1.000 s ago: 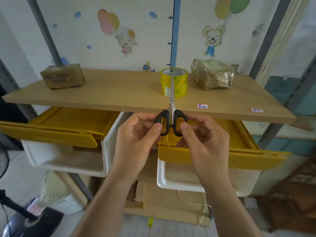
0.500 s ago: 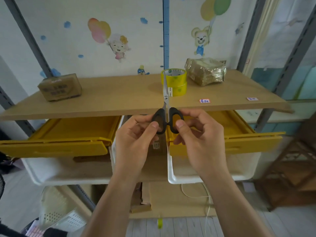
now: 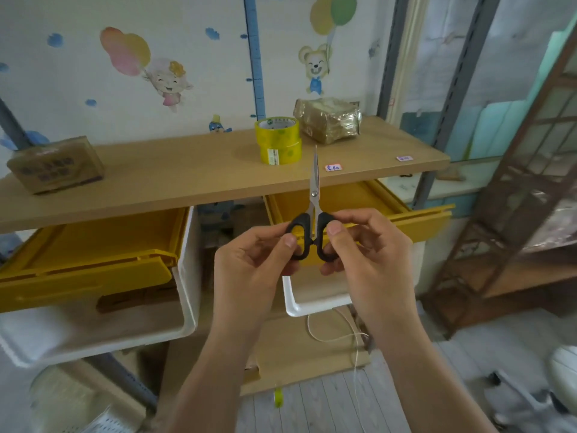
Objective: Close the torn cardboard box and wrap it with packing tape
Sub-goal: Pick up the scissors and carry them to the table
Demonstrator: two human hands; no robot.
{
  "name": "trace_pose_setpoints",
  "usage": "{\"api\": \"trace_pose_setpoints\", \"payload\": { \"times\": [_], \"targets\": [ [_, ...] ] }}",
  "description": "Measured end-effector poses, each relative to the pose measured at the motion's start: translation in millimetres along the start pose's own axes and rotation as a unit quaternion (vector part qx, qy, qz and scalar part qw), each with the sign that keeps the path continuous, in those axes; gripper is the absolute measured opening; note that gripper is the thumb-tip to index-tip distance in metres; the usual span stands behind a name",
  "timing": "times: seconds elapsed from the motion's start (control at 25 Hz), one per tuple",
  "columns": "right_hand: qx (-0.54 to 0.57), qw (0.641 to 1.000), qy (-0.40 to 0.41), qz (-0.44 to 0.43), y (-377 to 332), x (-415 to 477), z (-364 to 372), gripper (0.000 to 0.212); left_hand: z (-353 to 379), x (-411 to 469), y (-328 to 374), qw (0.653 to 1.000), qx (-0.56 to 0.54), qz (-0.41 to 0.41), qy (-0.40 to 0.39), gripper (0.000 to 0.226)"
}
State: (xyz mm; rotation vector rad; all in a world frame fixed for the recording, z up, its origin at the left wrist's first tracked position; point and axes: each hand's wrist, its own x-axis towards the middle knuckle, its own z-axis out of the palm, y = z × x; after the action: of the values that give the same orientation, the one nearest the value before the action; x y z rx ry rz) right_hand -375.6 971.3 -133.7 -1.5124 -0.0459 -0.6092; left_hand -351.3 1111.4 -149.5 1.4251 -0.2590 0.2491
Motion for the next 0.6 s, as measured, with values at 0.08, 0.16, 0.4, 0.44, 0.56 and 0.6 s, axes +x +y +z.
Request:
{"api": "trace_pose_setpoints", "payload": {
  "times": [0.08,0.16,0.4,0.44,0.56,0.6],
  "targets": [
    [-0.01,0.999,0.031,0.002,2,0,-3,0.006,4,9,-3,1.0,-0.012,-0.003,-0.029,0.019],
    [-0.028,0.997,0.071,-0.003,3,3,-4,0.006,9,23,-8,0.997,-0.008,0.004,-0.074,0.016],
    [-0.095,0.976,0.193,-0.042,29,17,22,0.008,-3,72,-33,0.98,-0.037,0.027,-0.194,0.01],
    [-0.098,0.974,0.201,-0.045,39,17,29,0.008,-8,77,-41,0.978,-0.045,0.026,-0.203,0.012],
    [-0.099,0.975,0.197,-0.036,68,10,38,0.007,-20,80,-70,0.975,-0.052,0.007,-0.216,0.02],
    [-0.098,0.975,0.197,-0.032,79,7,39,0.006,-21,78,-81,0.975,-0.057,-0.005,-0.216,0.021]
  ]
}}
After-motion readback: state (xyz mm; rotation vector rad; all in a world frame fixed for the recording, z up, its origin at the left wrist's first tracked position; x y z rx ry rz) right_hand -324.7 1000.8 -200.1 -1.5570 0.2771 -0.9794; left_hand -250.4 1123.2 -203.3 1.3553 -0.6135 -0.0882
